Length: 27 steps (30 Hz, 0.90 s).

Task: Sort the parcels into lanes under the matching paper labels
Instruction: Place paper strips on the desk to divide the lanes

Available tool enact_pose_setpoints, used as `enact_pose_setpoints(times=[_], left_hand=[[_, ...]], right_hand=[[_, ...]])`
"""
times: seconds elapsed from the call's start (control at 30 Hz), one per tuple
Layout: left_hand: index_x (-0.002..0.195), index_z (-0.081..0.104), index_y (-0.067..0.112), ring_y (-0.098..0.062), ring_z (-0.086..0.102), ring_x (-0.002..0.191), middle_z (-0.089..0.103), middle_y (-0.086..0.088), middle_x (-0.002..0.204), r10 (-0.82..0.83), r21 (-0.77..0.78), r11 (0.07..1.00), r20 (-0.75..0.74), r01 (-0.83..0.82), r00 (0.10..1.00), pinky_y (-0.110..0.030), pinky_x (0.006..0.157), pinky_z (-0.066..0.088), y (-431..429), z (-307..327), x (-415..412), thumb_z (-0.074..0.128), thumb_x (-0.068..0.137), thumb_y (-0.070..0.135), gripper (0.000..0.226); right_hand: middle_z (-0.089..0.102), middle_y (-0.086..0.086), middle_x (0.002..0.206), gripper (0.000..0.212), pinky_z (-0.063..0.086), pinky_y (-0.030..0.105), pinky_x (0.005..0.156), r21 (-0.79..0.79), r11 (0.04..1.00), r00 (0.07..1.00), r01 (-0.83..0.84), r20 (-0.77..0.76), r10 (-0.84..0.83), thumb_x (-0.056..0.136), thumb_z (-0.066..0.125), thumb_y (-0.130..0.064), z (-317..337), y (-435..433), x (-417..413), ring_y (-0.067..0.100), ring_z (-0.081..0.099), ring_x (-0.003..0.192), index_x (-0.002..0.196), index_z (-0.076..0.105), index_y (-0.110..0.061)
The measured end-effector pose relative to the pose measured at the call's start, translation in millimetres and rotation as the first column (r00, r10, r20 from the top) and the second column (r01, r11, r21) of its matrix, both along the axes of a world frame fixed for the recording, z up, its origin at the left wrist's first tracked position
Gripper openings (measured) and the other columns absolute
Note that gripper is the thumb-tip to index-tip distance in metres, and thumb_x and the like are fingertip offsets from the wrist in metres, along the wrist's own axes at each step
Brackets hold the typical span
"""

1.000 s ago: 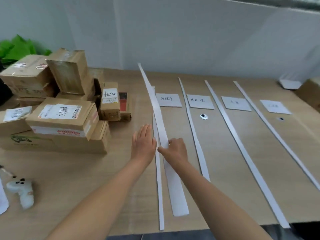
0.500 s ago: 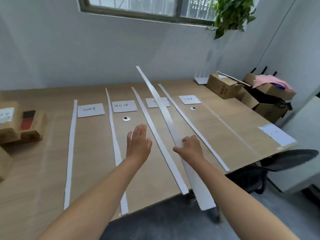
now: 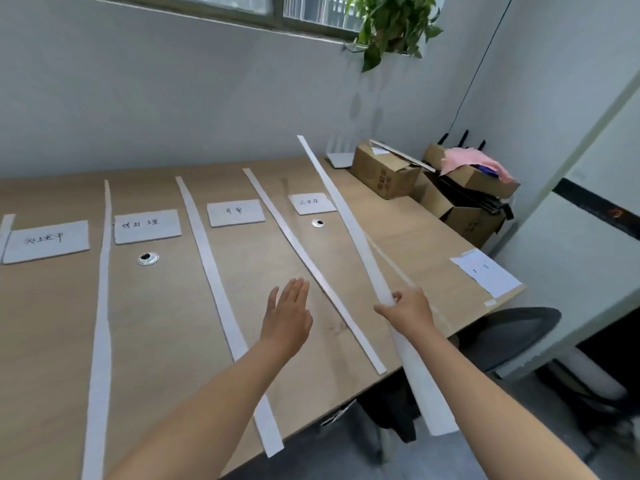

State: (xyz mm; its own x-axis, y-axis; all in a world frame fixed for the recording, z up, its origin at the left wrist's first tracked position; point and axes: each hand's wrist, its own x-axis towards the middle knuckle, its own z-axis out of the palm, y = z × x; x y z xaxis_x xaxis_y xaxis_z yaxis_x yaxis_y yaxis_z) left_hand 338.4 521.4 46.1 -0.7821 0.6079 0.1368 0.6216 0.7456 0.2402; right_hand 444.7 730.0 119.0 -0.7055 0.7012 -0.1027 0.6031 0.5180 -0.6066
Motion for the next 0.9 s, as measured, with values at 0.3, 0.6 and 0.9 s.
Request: enact_pose_setpoints(times=[0.3,0.6,0.9], left_hand=[[0.158,0.009,0.014,-0.010,0.003,0.153,0.008,0.003,0.166,0.127,-0.042,0.991,0.064,-0.125,0.990,-0.038,0.122,0.000,84.0,-14.4,-58.7,0.030,0.103,0.027,0.060],[0.137,0.057,0.008,-0.019,0.053,0.131,0.058,-0.004,0.140,0.296,-0.032,0.953,-0.124,-0.302,0.947,-0.045,0.110,0.035,116.4,-41.1,-95.6,0.072,0.083,0.018,0.056],[0.129,0.062,0.007,-0.020,0.058,0.124,0.063,-0.004,0.132,0.343,-0.124,0.920,-0.201,-0.371,0.918,-0.041,0.106,0.028,145.0,-57.9,-106.0,0.033,0.088,0.029,0.055]], right_hand=[[0.060,0.008,0.093,0.019,0.037,0.025,0.052,0.024,0.999,0.996,0.024,0.080,-0.026,0.070,0.079,-0.027,-17.3,136.6,-54.3,0.022,0.060,0.083,0.076,0.068,-0.012],[0.053,0.009,0.091,0.035,0.028,0.027,0.047,-0.022,0.998,0.987,-0.067,0.146,0.070,0.068,0.075,-0.028,-96.9,255.8,-129.7,0.027,0.054,0.083,0.052,0.045,-0.018],[0.052,0.013,0.119,0.040,0.050,0.037,0.088,-0.098,0.980,0.943,-0.175,0.270,0.195,0.077,0.073,-0.021,-177.0,309.2,-150.8,0.034,0.055,0.113,0.114,0.061,-0.009]])
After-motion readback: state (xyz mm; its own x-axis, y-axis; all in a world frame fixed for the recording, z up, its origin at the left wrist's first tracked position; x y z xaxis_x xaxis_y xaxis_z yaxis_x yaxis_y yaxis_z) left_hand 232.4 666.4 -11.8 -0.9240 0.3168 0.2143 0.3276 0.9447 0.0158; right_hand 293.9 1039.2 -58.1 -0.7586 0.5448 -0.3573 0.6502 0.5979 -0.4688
